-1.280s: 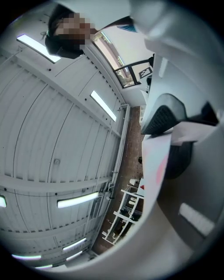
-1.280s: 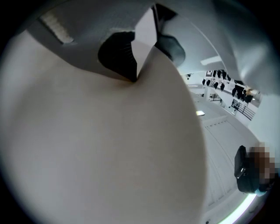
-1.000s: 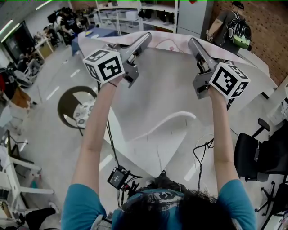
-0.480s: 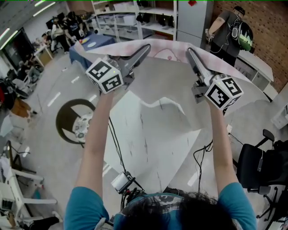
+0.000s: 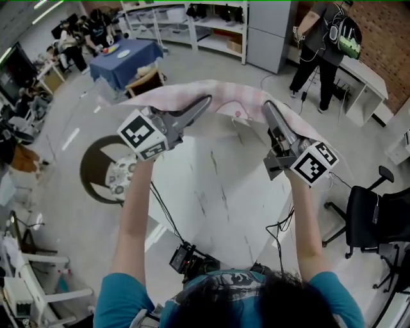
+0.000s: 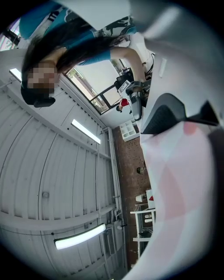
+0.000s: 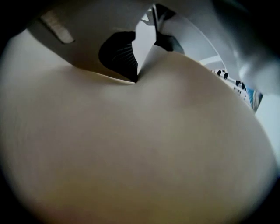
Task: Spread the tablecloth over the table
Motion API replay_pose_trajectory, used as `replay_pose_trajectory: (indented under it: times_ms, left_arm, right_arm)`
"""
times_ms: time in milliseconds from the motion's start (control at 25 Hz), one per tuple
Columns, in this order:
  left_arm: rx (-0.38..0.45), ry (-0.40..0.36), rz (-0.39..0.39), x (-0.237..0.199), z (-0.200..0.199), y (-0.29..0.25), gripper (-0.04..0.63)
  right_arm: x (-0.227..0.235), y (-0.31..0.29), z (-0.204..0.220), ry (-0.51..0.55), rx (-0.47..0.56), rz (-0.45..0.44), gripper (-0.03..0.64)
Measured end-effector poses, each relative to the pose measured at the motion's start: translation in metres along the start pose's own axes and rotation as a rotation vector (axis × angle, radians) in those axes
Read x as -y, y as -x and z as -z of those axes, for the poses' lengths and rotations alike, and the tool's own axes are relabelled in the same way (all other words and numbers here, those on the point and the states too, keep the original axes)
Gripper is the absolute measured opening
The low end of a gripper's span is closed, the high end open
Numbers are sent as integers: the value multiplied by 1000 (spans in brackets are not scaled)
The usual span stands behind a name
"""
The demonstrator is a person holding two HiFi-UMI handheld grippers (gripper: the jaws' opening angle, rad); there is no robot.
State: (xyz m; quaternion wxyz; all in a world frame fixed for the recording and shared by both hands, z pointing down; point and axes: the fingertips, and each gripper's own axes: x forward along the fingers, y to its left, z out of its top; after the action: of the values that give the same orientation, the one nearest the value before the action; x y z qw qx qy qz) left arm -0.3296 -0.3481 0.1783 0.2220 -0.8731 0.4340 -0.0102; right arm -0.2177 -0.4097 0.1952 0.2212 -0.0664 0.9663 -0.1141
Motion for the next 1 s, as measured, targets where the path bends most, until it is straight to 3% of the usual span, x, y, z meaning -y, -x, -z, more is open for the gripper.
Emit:
replay_pose_trajectory:
  times_ms: [160, 480, 720, 880, 1000]
  left_arm:
    - [-8, 44, 45, 33, 19, 27, 77]
    - [14, 254, 134, 86, 60, 63, 78]
    - [-40, 309, 216, 140, 85, 82, 81]
    - [-69, 391, 217, 172, 109, 94, 80]
    - [-79, 505, 183, 194, 129, 103, 74]
  right_arm:
    - [-21, 27, 35, -89, -8, 67, 38]
    - [-55, 74, 85, -117, -86, 205, 37]
    - [-76, 124, 127, -219, -99, 324, 35]
    - [-81, 155, 161, -200, -211, 413, 55]
    - [-83, 175, 180, -290, -213, 444, 40]
